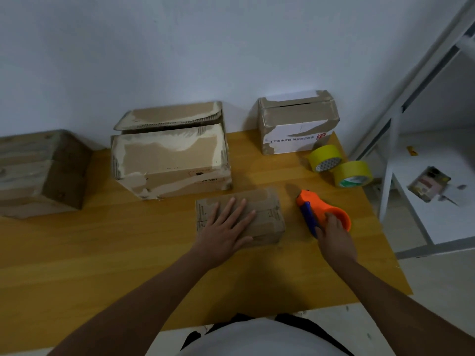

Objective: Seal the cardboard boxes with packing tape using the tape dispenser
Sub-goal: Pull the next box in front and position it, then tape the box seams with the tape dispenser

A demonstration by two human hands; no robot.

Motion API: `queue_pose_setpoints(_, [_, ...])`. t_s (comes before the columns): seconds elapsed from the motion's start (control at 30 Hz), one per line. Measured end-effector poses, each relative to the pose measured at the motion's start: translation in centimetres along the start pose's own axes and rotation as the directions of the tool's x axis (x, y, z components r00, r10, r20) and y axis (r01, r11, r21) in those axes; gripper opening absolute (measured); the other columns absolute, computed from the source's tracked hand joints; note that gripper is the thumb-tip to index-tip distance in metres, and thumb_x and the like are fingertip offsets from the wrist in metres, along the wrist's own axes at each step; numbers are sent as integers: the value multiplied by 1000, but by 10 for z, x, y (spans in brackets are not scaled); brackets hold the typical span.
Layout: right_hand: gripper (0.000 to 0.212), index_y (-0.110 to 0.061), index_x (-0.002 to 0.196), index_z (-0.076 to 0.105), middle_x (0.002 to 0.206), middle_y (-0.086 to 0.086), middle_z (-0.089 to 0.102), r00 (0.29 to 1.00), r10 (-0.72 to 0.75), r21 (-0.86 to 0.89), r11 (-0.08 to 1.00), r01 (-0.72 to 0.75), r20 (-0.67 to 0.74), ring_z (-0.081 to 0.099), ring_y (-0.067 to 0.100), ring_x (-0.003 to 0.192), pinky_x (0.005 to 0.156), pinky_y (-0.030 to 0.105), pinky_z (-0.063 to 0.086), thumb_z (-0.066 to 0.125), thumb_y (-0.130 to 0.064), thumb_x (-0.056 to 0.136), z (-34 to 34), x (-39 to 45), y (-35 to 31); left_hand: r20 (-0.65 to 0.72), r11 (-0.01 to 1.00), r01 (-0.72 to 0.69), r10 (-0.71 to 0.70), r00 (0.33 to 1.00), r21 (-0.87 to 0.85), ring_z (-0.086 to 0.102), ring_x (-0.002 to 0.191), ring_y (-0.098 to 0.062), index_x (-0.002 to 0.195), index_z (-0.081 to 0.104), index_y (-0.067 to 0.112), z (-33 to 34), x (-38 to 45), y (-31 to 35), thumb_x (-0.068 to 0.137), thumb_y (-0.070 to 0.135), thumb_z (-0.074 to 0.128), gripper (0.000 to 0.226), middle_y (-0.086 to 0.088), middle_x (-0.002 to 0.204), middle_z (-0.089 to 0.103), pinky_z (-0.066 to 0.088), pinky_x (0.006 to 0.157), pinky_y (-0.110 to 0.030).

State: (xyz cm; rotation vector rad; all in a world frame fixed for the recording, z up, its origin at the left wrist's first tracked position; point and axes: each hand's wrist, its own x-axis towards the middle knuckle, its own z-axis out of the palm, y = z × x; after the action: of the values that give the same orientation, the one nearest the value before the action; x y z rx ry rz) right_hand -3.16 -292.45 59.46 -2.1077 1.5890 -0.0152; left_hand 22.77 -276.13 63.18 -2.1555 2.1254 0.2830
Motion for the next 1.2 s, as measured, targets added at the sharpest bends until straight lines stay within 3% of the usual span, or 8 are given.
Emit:
queue_pose_setpoints(0.23, [39,-3,137,36,122,17,62,999,11,-266,964,-2,34,58,34,110,94,42,42,42,-15,101,8,13,-1,-19,997,-36,35,999,-64,-18,151,-18,157,-7,28,-1,-5,-12,98,67,16,74,7,164,-13,-11,122,-43])
queue_pose_setpoints(0.37, [34,0,133,46,119,20,60,998,-28,91,995,32,-49,59,39,100,84,52,47,38,-13,103,-16,4,-4,-32,997,-57,56,998,-49,-19,150,-16,157,-8,27,1,-8,-14,99,66,15,74,8,164,-14,-14,122,-42])
queue_pose_setpoints(0.47, [32,-3,125,49,102,18,61,988,-6,371,926,63,-153,57,28,75,58,37,41,36,-24,105,-43,-8,-18,-30,997,-54,52,998,-62,-18,150,-18,156,-7,27,3,-5,-11,98,67,11,73,8,163,-14,-13,122,-43])
queue_pose_setpoints(0.7, [32,-26,77,58,73,-8,60,941,-64,626,732,270,-331,58,6,65,50,17,41,55,-55,89,-101,-28,-94,-50,990,-124,121,991,-62,-14,151,-18,157,0,29,-4,22,5,96,68,14,74,9,164,-8,-12,122,-43])
queue_pose_setpoints(0.83, [34,-20,72,55,68,-1,57,941,-209,623,707,334,-267,58,17,66,56,32,41,59,-48,90,-95,-32,-130,-54,988,-130,125,991,-89,10,152,-21,155,25,20,-10,33,10,97,67,24,76,1,163,22,2,123,-46])
queue_pose_setpoints(0.97, [38,-22,69,53,66,-3,58,933,-286,584,727,361,-221,58,11,62,55,34,42,55,-58,84,-84,-27,-140,-141,950,-118,79,987,-289,33,142,-24,144,44,12,-17,26,2,100,55,39,62,-7,149,44,12,122,-40])
queue_pose_setpoints(1.1, [28,-22,73,58,71,-3,63,937,-316,559,754,344,-149,63,11,69,61,41,51,62,-44,90,-70,-23,-133,-249,880,-102,-19,968,-464,49,128,-29,126,61,6,-29,6,-15,99,20,56,30,-12,139,53,37,108,-39])
queue_pose_setpoints(1.2, [27,-23,73,57,70,-3,63,935,-321,540,765,351,-152,63,10,68,58,39,50,61,-44,90,-65,-19,-128,-199,628,-3,-242,950,-778,49,124,-3,131,59,27,-43,-1,-20,101,9,51,36,12,139,54,40,99,-16])
